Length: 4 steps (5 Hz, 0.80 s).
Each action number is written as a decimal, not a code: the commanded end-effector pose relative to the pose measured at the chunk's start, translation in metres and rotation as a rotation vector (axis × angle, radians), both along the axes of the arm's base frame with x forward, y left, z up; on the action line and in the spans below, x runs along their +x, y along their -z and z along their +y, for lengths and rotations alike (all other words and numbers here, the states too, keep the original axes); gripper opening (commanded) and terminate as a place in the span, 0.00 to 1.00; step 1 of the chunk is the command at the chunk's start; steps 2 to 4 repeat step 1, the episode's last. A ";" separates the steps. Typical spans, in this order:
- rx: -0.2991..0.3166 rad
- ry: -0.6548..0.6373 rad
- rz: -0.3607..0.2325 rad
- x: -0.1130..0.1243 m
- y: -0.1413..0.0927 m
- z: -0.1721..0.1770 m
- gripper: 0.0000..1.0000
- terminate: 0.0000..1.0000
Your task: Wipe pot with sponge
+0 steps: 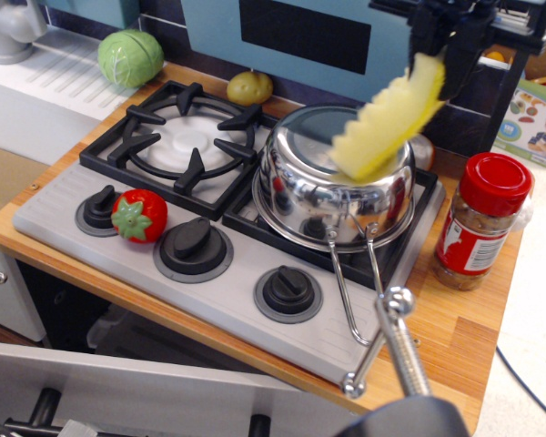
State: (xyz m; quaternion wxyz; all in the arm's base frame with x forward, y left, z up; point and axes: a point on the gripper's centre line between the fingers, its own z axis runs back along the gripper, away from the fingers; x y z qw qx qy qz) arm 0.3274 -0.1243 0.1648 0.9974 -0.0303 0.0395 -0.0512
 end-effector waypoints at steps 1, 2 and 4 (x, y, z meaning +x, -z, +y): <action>-0.078 -0.034 -0.055 -0.001 -0.042 0.008 0.00 1.00; -0.078 -0.034 -0.055 -0.001 -0.042 0.008 0.00 1.00; -0.078 -0.034 -0.055 -0.001 -0.042 0.008 0.00 1.00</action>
